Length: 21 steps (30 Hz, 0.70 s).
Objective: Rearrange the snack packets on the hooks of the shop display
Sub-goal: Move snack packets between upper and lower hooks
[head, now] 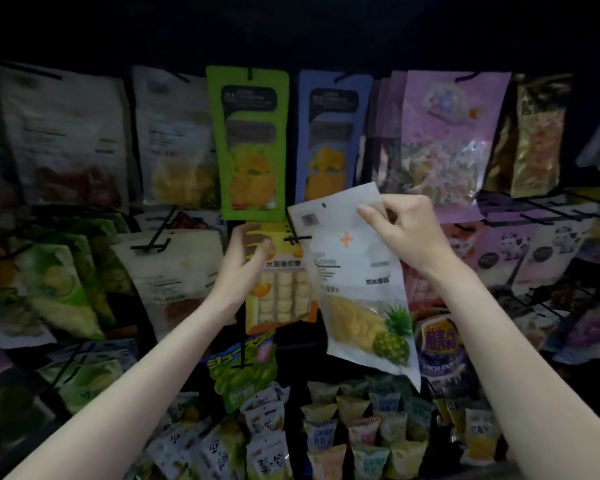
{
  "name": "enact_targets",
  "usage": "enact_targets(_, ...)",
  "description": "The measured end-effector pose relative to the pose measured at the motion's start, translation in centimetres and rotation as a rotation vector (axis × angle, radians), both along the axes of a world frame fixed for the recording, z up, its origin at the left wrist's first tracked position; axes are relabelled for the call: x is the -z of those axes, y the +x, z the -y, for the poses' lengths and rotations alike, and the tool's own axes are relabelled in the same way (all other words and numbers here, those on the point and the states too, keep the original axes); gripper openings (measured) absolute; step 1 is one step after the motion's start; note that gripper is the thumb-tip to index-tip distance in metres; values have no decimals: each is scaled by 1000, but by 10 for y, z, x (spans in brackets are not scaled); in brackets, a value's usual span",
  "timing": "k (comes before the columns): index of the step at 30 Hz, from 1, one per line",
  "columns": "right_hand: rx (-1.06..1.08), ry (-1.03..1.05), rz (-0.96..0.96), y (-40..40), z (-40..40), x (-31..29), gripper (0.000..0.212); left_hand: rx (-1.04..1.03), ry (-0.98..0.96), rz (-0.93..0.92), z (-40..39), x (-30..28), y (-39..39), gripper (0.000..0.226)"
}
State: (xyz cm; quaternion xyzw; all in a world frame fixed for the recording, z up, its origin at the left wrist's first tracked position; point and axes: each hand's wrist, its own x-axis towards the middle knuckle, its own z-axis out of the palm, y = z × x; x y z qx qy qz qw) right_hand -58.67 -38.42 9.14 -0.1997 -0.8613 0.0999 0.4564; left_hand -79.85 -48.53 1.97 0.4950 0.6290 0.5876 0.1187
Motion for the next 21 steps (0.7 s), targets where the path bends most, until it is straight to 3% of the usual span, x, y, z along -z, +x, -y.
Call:
enact_targets(2,-12,118,44,-16,13,-16,44,111,25,3,7,-9,-4,45)
enact_targets(6,8,404,120,-50,53,-61,47,224,91,29,14,-38,-11,54)
enact_targets(9,27,469,52,-78,80,-97,49,292,123,192,15,-63,-20,56)
enact_targets(13,-120,308,-79,-120,78,-125,49,94,319,282,31,-87,-51,68)
enact_targets(16,-155,189,-151,-146,62,-117,45,-44,368,109,58,-101,-87,75)
enact_targets(21,-87,-25,-255,-193,54,-105,30,-170,253,-221,78,-128,-131,75)
